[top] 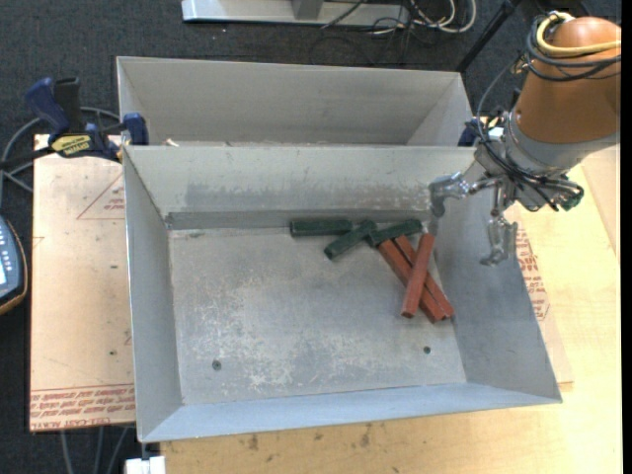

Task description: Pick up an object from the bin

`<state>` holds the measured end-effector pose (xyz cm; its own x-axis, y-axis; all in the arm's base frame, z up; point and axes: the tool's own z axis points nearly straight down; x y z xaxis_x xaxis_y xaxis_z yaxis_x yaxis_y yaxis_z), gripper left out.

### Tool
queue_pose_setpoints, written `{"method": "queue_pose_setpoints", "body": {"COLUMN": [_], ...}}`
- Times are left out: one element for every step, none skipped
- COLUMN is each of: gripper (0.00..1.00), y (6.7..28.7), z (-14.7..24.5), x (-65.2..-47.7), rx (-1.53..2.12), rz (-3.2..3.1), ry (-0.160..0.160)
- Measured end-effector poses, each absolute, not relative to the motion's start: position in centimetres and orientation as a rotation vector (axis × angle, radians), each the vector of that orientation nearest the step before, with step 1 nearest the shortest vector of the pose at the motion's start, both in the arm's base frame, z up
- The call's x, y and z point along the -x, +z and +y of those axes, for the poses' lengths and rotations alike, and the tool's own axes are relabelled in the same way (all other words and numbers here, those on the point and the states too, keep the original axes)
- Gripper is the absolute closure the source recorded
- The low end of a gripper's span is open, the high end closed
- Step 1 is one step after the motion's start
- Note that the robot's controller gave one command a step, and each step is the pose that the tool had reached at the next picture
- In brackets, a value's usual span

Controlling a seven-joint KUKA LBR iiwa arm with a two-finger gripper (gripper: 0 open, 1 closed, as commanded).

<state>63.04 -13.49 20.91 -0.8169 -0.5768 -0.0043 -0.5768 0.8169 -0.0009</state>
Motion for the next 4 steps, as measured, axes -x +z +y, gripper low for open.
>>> {"method": "queue_pose_setpoints", "body": {"gripper": [0.0, 0.0, 0.0, 1.0], "y": [15.5, 6.9, 6.7, 6.8], "z": [-9.8, -10.7, -11.2, -11.4], "x": [-57.8, -57.8, -64.8, -64.8], "rx": [1.108, 1.543, 1.534, 1.535], "rz": [2.943, 2.737, 2.76, 2.756], "ry": [0.009, 0.008, 0.041, 0.033]}}
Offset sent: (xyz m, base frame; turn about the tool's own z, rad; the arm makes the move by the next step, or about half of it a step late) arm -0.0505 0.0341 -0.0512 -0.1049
